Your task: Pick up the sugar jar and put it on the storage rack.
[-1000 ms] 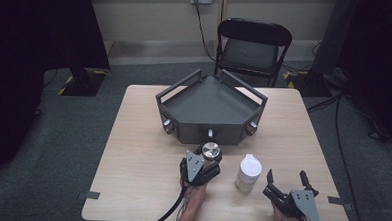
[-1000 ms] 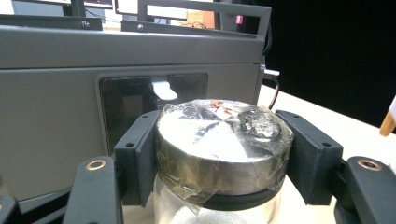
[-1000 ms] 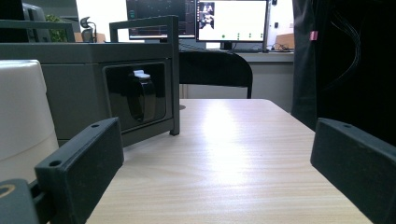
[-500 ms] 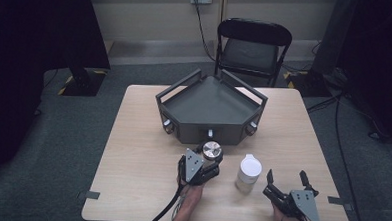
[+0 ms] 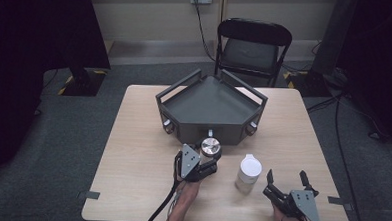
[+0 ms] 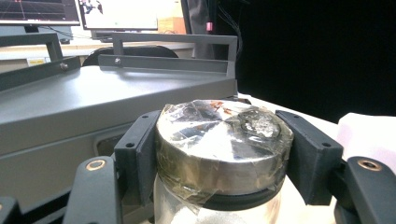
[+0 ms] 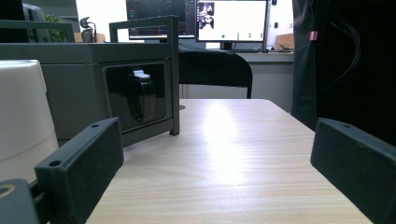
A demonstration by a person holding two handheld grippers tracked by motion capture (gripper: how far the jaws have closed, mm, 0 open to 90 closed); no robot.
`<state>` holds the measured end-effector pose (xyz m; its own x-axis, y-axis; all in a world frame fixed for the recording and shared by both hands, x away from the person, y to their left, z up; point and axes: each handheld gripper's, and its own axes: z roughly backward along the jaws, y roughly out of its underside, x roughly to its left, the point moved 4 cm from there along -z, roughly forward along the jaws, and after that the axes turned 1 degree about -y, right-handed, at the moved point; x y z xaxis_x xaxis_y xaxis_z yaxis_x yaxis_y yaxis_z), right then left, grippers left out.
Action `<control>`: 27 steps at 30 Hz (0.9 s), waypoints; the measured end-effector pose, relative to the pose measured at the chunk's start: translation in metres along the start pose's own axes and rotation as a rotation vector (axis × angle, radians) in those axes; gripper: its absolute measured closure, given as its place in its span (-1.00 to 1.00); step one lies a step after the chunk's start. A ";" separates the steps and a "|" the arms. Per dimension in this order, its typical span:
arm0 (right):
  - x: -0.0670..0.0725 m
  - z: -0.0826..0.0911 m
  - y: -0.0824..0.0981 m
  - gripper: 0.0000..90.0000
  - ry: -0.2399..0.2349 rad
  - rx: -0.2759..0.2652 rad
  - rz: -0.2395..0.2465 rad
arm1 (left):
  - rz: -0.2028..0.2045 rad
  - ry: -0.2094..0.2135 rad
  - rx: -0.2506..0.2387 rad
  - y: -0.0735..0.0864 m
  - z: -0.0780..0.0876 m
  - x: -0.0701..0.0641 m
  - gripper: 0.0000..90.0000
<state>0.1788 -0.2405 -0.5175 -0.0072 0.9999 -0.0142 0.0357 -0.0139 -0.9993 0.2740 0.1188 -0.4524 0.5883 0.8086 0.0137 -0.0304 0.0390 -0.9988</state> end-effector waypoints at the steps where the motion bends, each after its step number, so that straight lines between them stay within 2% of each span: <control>1: 0.000 0.000 0.000 -0.97 0.000 0.000 0.000 | 0.001 0.000 -0.001 -0.001 0.000 0.002 -0.23; 7: 0.000 0.000 0.000 -0.97 -0.001 0.000 0.000 | -0.009 0.010 -0.004 -0.009 0.001 0.011 -0.23; 8: 0.000 0.000 0.000 -0.97 -0.001 0.000 0.000 | -0.023 0.008 -0.002 -0.012 0.001 0.014 -0.22; 11: 0.000 0.000 0.000 -0.97 0.000 -0.001 0.000 | -0.020 0.010 -0.008 -0.017 0.001 0.019 -0.22; 14: 0.000 0.000 0.000 -0.97 0.000 0.000 0.000 | -0.021 -0.010 -0.009 -0.024 0.001 0.018 -0.23; 21: 0.000 0.000 0.000 -0.97 0.003 0.000 0.001 | -0.017 -0.021 -0.024 -0.036 0.000 0.023 -0.23; 27: 0.000 0.000 0.000 -0.97 0.003 0.000 0.001 | -0.016 -0.065 -0.031 -0.049 -0.002 0.025 -0.23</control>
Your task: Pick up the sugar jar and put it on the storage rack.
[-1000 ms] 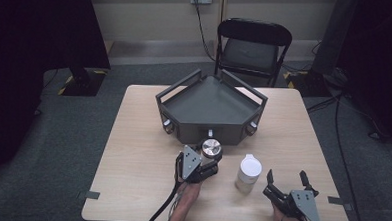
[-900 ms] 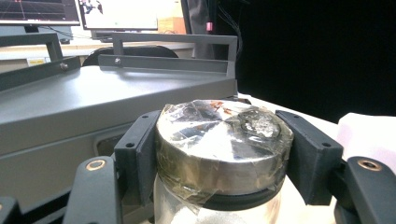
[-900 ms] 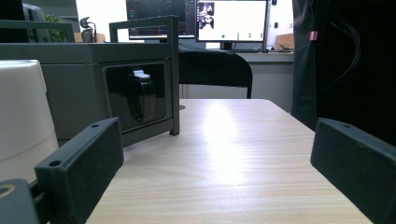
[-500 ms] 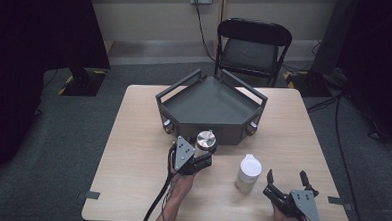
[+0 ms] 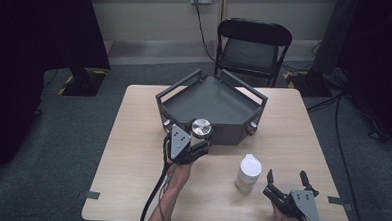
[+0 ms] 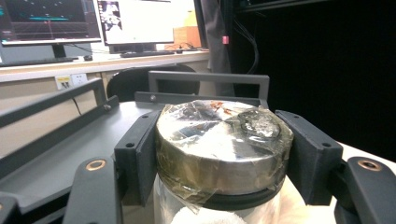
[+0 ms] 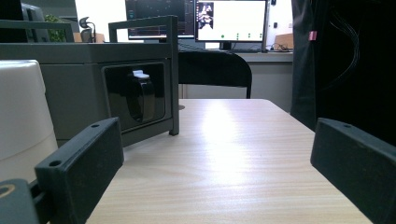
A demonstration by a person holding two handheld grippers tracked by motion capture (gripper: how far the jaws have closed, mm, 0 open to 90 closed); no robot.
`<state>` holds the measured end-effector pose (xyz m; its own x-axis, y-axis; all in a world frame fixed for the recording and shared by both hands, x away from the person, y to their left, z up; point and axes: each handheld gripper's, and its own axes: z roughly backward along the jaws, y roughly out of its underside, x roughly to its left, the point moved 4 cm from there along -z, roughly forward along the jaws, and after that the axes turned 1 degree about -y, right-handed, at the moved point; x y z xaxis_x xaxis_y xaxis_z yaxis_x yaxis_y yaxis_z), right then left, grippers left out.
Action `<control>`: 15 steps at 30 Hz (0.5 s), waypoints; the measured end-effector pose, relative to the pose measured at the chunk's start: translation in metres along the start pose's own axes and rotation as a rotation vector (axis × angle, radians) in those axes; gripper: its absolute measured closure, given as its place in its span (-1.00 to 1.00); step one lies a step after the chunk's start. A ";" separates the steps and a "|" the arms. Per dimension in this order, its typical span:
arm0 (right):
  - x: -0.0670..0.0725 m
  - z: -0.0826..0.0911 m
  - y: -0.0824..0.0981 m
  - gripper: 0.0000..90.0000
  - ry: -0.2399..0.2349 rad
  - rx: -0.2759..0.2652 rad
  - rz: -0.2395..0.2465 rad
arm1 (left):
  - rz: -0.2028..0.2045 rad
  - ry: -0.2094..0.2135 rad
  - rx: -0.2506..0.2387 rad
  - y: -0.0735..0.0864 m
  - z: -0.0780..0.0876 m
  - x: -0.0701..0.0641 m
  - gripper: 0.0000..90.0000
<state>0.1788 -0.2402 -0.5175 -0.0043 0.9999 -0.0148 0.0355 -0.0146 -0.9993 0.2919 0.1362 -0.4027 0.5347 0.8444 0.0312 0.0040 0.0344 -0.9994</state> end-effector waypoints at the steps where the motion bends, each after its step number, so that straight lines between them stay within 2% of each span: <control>1: 0.000 0.000 0.000 -0.97 0.000 0.000 0.000 | -0.002 -0.007 -0.004 -0.002 0.000 0.000 -0.23; 6: 0.000 0.000 0.000 -0.97 0.001 0.000 0.000 | -0.006 -0.036 -0.002 -0.011 -0.005 0.001 -0.23; 8: 0.000 0.000 0.000 -0.97 0.000 0.000 0.000 | 0.015 -0.067 0.002 -0.017 -0.010 0.002 -0.23; 10: 0.000 0.000 0.000 -0.97 0.002 0.000 -0.001 | 0.016 -0.092 -0.002 -0.020 -0.014 0.003 -0.23; 15: 0.000 0.000 0.000 -0.97 0.003 0.000 0.001 | 0.023 -0.119 -0.005 -0.026 -0.022 0.004 -0.23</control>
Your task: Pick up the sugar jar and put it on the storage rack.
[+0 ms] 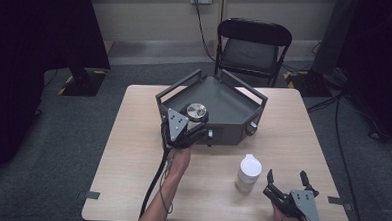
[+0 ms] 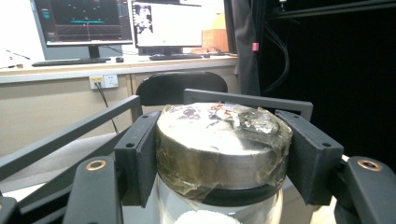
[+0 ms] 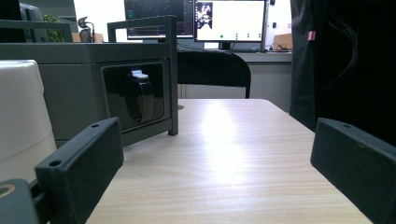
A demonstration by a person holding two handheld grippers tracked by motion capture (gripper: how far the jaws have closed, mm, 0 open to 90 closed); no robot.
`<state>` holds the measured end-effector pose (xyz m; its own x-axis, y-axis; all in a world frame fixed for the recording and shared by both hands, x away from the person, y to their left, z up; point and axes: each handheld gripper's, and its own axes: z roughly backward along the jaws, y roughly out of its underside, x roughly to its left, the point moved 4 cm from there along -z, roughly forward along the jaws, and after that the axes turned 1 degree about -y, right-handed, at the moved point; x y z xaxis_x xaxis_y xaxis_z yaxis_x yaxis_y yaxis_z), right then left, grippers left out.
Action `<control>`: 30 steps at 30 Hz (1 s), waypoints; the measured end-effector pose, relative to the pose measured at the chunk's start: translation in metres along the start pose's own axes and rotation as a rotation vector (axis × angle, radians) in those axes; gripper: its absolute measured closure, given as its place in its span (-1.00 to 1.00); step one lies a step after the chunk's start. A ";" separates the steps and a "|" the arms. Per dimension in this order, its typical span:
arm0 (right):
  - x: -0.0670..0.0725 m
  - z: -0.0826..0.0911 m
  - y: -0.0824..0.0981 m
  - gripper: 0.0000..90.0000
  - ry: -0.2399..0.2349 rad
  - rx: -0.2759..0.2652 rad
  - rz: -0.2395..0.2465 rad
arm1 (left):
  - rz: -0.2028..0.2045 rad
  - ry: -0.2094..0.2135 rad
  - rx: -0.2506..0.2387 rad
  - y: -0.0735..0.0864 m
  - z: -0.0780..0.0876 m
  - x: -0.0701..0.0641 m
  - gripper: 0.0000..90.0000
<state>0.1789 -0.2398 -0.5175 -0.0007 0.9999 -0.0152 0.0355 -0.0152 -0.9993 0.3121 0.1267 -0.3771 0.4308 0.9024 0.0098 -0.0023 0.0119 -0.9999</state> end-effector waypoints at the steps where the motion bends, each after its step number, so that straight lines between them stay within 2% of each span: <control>1: 0.000 0.000 0.000 -0.97 0.000 0.000 0.000 | -0.006 -0.001 0.003 -0.001 -0.001 0.000 -0.23; 3: 0.000 0.000 0.000 -0.97 -0.001 0.000 0.000 | -0.006 -0.003 0.006 -0.002 -0.002 -0.001 -0.23; 4: 0.000 0.000 0.000 -0.97 -0.001 0.000 0.000 | 0.011 0.007 0.004 -0.003 -0.004 0.000 -0.23; 9: 0.000 0.000 0.000 -0.97 -0.002 0.000 0.000 | 0.008 0.007 0.002 -0.007 -0.007 0.000 -0.23; 15: 0.000 0.000 0.000 -0.97 -0.002 0.000 0.000 | 0.006 -0.034 -0.008 -0.010 -0.018 0.000 -0.23; 17: -0.001 0.000 0.000 -0.97 -0.004 0.000 0.000 | 0.018 -0.063 -0.010 -0.009 -0.028 0.002 -0.23; 21: -0.001 0.000 0.000 -0.97 -0.006 0.000 0.000 | 0.027 -0.078 -0.005 -0.011 -0.038 0.006 -0.22; 22: -0.001 0.000 0.000 -0.97 -0.006 0.000 0.000 | 0.018 -0.083 -0.001 -0.011 -0.041 0.007 -0.22; 24: -0.001 0.000 0.000 -0.97 -0.006 0.000 -0.001 | 0.021 -0.104 0.004 -0.011 -0.049 0.010 -0.23; 28: -0.001 0.000 0.000 -0.97 -0.009 -0.001 0.000 | 0.027 -0.103 0.008 -0.010 -0.055 0.014 -0.23; 30: -0.001 0.000 0.000 -0.97 -0.011 -0.001 -0.001 | 0.011 -0.110 0.013 -0.010 -0.057 0.013 -0.23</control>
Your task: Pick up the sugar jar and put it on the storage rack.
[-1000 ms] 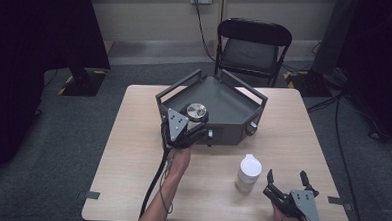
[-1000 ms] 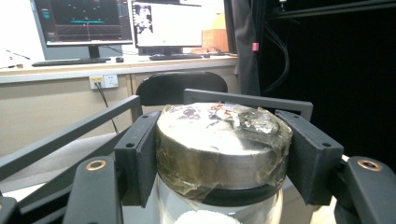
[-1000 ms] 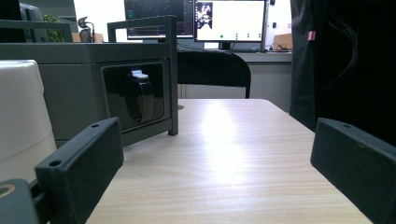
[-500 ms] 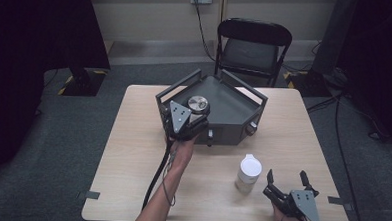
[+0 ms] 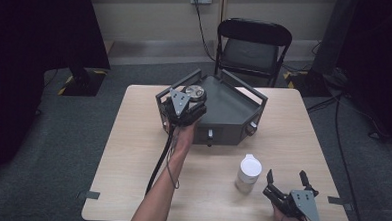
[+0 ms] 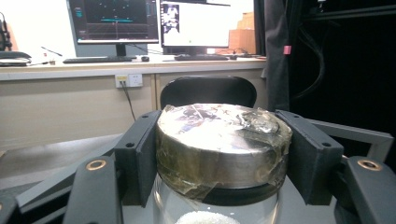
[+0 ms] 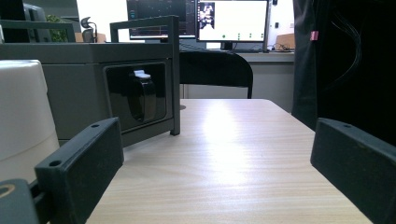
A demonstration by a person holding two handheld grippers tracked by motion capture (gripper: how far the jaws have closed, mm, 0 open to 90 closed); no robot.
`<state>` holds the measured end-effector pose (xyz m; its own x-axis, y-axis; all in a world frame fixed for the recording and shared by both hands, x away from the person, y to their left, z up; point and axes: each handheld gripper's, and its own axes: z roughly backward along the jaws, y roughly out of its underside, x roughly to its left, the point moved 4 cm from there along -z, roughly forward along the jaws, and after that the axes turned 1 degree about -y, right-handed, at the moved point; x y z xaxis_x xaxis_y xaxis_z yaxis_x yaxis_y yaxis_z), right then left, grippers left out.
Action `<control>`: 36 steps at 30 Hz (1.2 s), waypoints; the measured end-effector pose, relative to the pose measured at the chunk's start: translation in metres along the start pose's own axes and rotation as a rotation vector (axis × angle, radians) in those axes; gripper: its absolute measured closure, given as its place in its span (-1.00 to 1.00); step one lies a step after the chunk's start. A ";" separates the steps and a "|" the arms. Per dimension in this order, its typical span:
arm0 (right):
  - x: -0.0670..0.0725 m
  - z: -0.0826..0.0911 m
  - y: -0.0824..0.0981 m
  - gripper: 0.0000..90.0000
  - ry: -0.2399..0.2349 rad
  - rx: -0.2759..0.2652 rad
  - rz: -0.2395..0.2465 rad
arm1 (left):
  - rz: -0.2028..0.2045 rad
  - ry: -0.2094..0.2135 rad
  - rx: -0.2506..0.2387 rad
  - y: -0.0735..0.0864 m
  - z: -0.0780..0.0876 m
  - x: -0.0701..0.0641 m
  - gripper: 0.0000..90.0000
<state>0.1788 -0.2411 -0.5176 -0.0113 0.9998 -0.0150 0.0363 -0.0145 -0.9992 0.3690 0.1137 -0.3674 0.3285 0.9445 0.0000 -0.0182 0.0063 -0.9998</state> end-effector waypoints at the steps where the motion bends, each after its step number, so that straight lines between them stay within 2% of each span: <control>1: 0.000 0.000 0.000 -0.97 0.000 0.000 0.001 | -0.024 0.005 0.006 -0.001 -0.002 0.000 -0.23; 5: 0.000 0.000 0.000 -0.97 -0.002 0.000 0.001 | -0.009 0.006 0.017 0.000 -0.007 0.000 -0.23; 12: 0.000 0.000 0.000 -0.97 -0.003 0.000 0.000 | -0.007 0.005 0.048 0.005 -0.011 -0.001 -0.23; 15: 0.000 0.000 0.000 -0.97 -0.004 0.000 0.000 | -0.013 0.004 0.042 0.006 -0.011 -0.003 -0.23; 22: 0.000 0.000 0.000 -0.97 -0.002 0.000 0.000 | 0.016 -0.003 0.044 0.007 -0.008 -0.001 -0.23; 27: 0.000 0.000 0.000 -0.97 -0.001 0.000 -0.001 | 0.022 -0.008 0.043 0.008 -0.006 -0.001 -0.23; 29: 0.000 0.000 0.000 -0.97 -0.001 0.000 -0.001 | 0.039 -0.008 0.038 0.011 -0.005 -0.001 -0.24; 36: 0.001 0.000 0.000 -0.97 0.005 0.000 0.000 | 0.033 -0.009 0.046 0.010 -0.005 -0.001 -0.24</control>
<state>0.1788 -0.2405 -0.5176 -0.0065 0.9999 -0.0143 0.0358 -0.0141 -0.9993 0.3730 0.1114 -0.3770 0.3185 0.9473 -0.0331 -0.0726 -0.0104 -0.9973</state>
